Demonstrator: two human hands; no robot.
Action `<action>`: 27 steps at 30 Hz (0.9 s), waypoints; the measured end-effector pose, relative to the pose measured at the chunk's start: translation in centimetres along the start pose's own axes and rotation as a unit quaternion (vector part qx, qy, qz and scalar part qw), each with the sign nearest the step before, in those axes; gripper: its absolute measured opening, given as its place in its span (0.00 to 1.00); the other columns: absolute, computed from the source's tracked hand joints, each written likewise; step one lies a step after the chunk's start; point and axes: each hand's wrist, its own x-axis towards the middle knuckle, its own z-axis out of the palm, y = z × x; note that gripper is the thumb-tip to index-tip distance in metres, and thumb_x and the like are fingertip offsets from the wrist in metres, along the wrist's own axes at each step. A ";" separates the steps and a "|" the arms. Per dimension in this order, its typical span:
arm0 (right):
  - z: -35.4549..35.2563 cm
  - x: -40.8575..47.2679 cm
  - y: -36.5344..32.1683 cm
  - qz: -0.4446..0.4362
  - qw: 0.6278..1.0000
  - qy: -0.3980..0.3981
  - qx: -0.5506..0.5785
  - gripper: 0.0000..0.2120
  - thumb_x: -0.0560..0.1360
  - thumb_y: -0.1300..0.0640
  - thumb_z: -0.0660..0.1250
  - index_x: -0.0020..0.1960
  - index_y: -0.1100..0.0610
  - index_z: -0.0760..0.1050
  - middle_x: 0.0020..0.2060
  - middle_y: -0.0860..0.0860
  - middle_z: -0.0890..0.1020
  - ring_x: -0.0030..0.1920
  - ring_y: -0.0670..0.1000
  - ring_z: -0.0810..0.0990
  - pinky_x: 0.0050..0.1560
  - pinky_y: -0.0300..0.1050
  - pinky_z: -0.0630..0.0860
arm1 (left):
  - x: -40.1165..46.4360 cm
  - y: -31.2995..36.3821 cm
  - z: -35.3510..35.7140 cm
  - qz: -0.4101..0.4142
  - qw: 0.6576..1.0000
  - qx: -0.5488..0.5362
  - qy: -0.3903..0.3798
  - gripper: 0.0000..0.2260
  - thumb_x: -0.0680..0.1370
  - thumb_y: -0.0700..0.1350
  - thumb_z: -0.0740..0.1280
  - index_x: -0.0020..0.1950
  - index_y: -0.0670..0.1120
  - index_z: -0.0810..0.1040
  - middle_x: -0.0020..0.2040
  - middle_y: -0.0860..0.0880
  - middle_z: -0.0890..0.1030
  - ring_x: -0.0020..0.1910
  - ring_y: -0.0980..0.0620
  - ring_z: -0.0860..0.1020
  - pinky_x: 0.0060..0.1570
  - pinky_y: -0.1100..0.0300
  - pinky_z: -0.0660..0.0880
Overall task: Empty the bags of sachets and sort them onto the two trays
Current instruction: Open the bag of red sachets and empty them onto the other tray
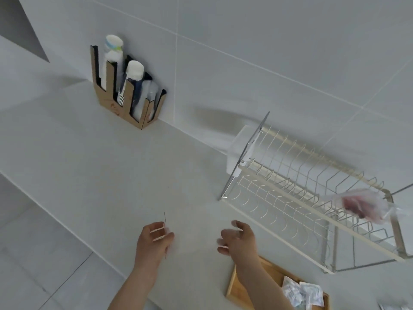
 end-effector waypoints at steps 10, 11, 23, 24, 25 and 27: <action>1.7 0.7 1.7 -0.052 0.921 -0.083 -0.378 0.41 0.79 0.46 0.67 0.82 0.54 0.47 0.81 0.52 0.59 0.79 0.56 0.60 0.77 0.53 0.61 | 1.1 -1.5 -1.0 0.050 0.988 0.144 -0.015 0.28 0.73 0.37 0.73 0.69 0.52 0.68 0.61 0.49 0.78 0.61 0.48 0.77 0.58 0.55 0.72; 1.5 0.7 1.8 -0.055 0.909 -0.090 -0.403 0.41 0.80 0.45 0.66 0.83 0.54 0.46 0.81 0.52 0.56 0.80 0.56 0.58 0.77 0.52 0.59 | 1.0 -1.8 -1.0 0.050 0.987 0.153 -0.023 0.29 0.73 0.38 0.73 0.70 0.53 0.67 0.63 0.49 0.76 0.64 0.49 0.76 0.59 0.55 0.71; -4.8 -0.7 -2.6 -0.154 0.836 -0.035 -0.525 0.29 0.79 0.42 0.64 0.78 0.49 0.65 0.78 0.48 0.66 0.76 0.52 0.67 0.75 0.50 0.65 | -0.7 2.9 3.3 0.242 0.909 0.337 -0.040 0.28 0.76 0.53 0.68 0.74 0.56 0.62 0.70 0.51 0.71 0.70 0.50 0.68 0.66 0.51 0.70; -5.7 -1.1 -3.4 -0.164 0.834 -0.031 -0.526 0.28 0.79 0.42 0.65 0.77 0.48 0.66 0.77 0.47 0.68 0.75 0.52 0.68 0.74 0.50 0.66 | -1.0 3.8 4.2 0.263 0.901 0.341 -0.046 0.28 0.76 0.53 0.68 0.74 0.55 0.63 0.69 0.51 0.72 0.70 0.49 0.68 0.66 0.51 0.70; -6.7 -1.6 -4.2 -0.170 0.833 -0.029 -0.525 0.28 0.79 0.41 0.65 0.76 0.48 0.68 0.75 0.47 0.70 0.75 0.52 0.69 0.73 0.50 0.67 | -1.3 4.7 5.1 0.283 0.894 0.344 -0.054 0.28 0.76 0.53 0.69 0.74 0.55 0.63 0.69 0.50 0.72 0.70 0.49 0.68 0.66 0.50 0.70; -8.9 -2.7 -6.2 -0.175 0.838 -0.035 -0.516 0.26 0.78 0.40 0.66 0.74 0.46 0.70 0.72 0.46 0.75 0.72 0.51 0.72 0.72 0.49 0.69 | -2.2 6.7 7.2 0.324 0.879 0.343 -0.070 0.28 0.76 0.53 0.69 0.74 0.54 0.64 0.69 0.50 0.72 0.69 0.49 0.69 0.66 0.50 0.70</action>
